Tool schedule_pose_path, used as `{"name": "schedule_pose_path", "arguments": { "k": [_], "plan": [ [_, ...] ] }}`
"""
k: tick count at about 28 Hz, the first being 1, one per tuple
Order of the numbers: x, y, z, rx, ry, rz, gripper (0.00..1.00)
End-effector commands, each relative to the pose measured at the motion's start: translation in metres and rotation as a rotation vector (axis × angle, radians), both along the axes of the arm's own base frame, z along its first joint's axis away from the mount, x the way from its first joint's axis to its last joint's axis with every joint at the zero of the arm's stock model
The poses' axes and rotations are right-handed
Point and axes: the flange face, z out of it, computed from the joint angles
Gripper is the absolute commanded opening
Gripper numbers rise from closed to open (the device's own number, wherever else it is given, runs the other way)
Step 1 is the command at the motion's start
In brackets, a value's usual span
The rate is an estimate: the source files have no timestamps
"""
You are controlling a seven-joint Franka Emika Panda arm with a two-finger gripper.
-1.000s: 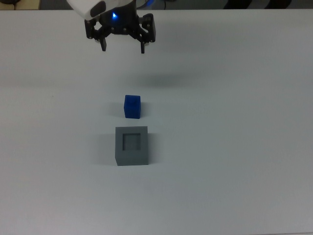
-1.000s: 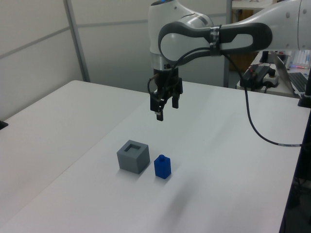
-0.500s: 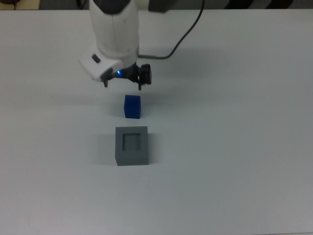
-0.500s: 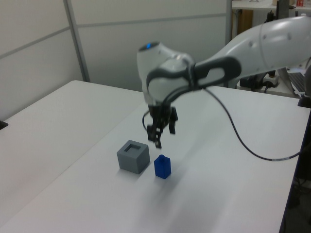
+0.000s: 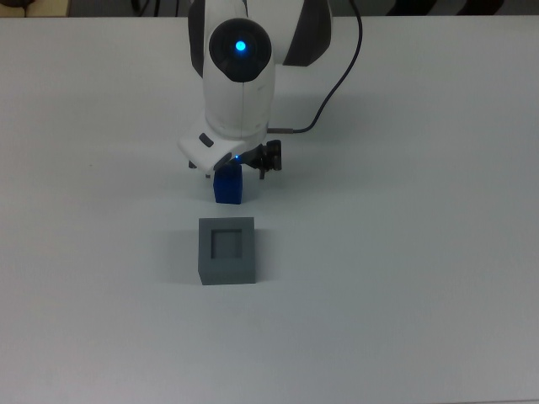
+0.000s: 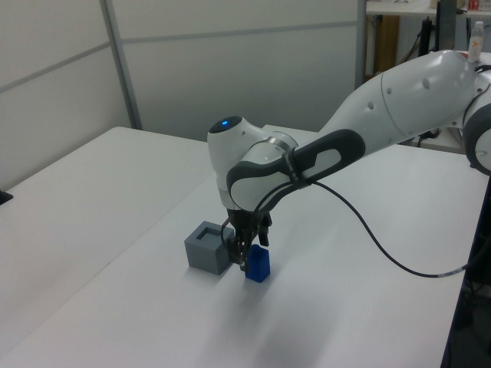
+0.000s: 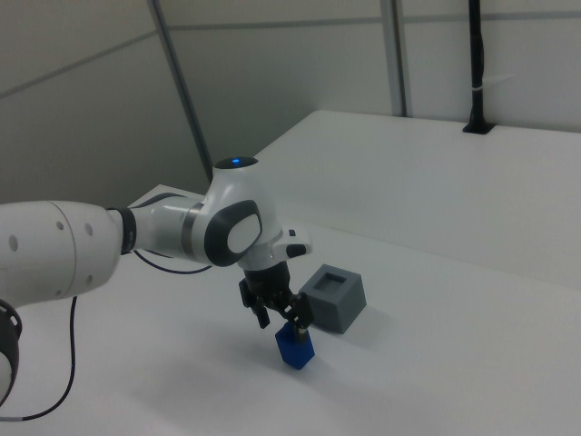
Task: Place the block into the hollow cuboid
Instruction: 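Close the gripper around the blue block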
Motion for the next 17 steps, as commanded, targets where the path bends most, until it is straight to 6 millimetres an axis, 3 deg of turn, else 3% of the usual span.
{"name": "schedule_pose_path", "arguments": {
  "k": [1, 3, 4, 6, 9, 17],
  "plan": [
    [0.005, -0.014, -0.004, -0.016, -0.044, -0.033, 0.96],
    [0.005, -0.016, -0.004, -0.017, -0.044, -0.036, 0.81],
    [0.005, -0.016, -0.003, -0.017, -0.045, -0.034, 0.64],
    [0.004, -0.017, -0.003, -0.015, -0.042, -0.031, 0.43],
    [0.003, -0.022, 0.001, -0.015, -0.040, -0.039, 0.20],
    [-0.010, -0.025, 0.024, -0.012, 0.026, -0.052, 0.00]
  ]
}}
